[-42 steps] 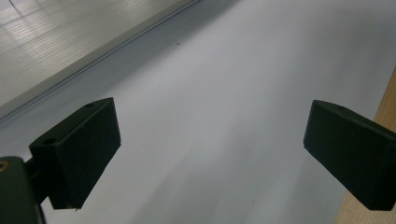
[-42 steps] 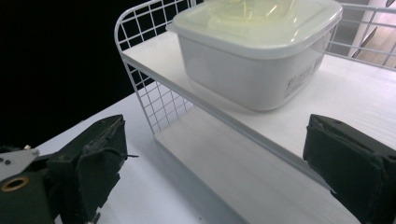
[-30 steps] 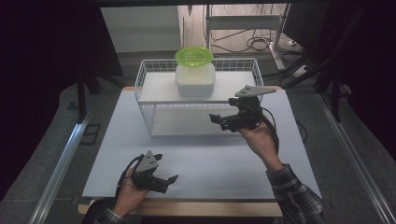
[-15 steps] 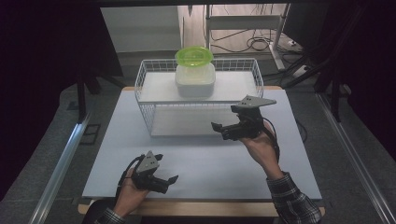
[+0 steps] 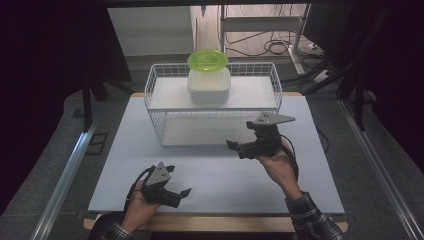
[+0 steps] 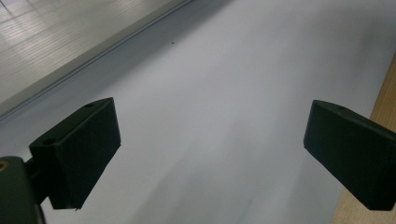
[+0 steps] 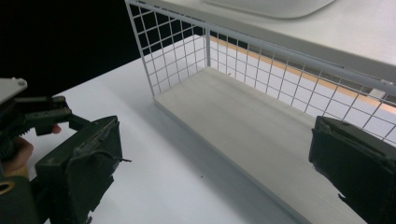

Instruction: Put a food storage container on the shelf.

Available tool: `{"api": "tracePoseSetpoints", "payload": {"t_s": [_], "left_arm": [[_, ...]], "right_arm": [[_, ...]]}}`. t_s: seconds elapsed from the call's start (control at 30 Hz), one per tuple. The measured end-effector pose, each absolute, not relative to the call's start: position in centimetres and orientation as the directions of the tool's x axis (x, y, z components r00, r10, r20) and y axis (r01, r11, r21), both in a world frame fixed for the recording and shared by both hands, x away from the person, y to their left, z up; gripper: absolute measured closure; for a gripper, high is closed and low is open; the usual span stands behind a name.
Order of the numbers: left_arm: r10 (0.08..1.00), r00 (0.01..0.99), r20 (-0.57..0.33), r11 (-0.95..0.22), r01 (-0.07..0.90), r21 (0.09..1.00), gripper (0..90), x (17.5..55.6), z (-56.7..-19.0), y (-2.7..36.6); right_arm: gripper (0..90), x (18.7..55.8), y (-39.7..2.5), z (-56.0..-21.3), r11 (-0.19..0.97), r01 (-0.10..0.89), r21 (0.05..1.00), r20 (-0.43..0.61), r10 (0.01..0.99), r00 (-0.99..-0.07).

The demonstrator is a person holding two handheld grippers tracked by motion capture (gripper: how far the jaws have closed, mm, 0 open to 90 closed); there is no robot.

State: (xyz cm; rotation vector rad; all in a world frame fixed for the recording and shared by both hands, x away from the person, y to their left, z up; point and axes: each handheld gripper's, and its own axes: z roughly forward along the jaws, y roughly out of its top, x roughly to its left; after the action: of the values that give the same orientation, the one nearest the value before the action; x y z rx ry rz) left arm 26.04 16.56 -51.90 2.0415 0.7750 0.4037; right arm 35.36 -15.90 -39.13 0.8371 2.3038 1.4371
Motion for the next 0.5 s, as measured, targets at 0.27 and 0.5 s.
{"api": "tracePoseSetpoints", "payload": {"t_s": [0.27, 0.5], "left_arm": [[0.663, 0.749, -0.014, -0.404, 0.373, 0.835, 3.7, 26.1, -51.9, 16.6], [0.665, 0.746, -0.015, -0.402, 0.375, 0.835, 3.7, 26.1, -51.9, 16.7]], "right_arm": [[3.3, 34.0, -16.5, -40.0, 0.362, 0.316, 0.877, 0.028, 0.618, -0.786], [2.3, 33.2, -17.3, -40.9, 0.382, 0.321, 0.867, 0.002, 0.641, -0.768]]}}
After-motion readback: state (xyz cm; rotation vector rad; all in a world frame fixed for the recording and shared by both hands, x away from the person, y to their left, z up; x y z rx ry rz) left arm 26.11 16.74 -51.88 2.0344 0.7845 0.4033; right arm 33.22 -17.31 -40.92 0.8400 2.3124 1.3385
